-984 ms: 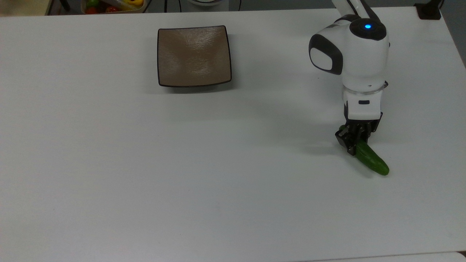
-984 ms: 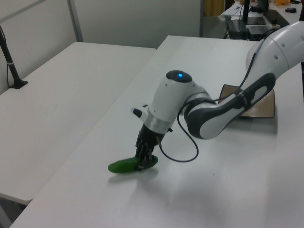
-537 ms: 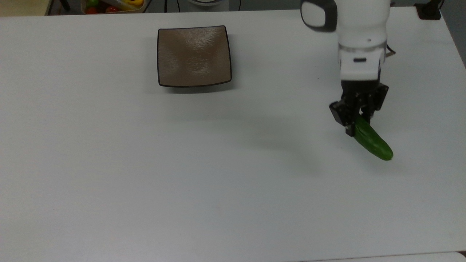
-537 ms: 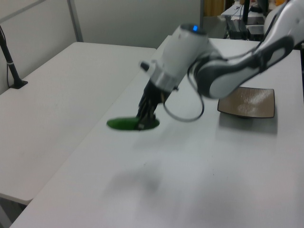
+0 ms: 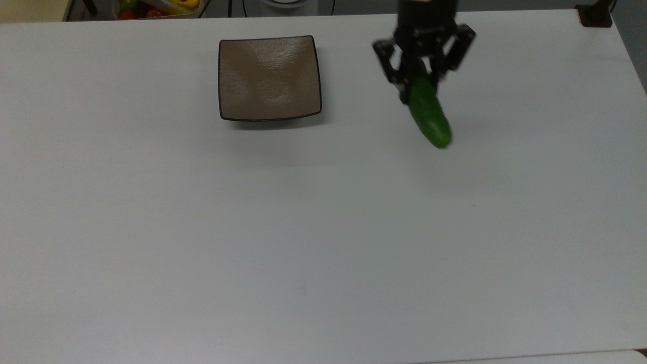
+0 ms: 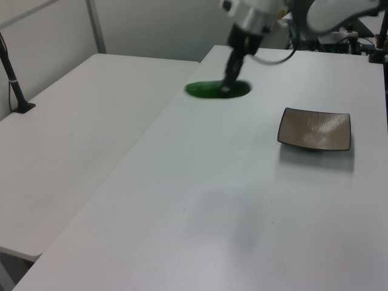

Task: Cucumber placed on a ceramic plate
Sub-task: 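Lift the cucumber and carry it over the square ceramic plate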

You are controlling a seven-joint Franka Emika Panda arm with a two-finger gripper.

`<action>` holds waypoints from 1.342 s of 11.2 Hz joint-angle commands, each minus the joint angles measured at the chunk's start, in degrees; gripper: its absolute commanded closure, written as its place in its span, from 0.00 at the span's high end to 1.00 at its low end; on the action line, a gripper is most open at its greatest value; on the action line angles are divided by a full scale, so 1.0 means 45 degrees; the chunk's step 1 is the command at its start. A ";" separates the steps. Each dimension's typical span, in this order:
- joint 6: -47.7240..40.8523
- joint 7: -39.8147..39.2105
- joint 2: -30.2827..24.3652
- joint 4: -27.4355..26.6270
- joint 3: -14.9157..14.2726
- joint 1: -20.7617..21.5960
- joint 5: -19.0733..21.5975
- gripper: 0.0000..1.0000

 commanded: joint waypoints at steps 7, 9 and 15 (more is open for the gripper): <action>-0.4675 -0.1773 -0.4083 -0.5166 -0.0177 -0.2531 0.0240 0.00; -0.3181 -0.1774 -0.4412 -0.6783 -0.0177 -0.2999 0.0240 0.00; 0.1901 -0.1794 -0.4648 -1.0498 -0.0351 -0.3860 0.0220 0.00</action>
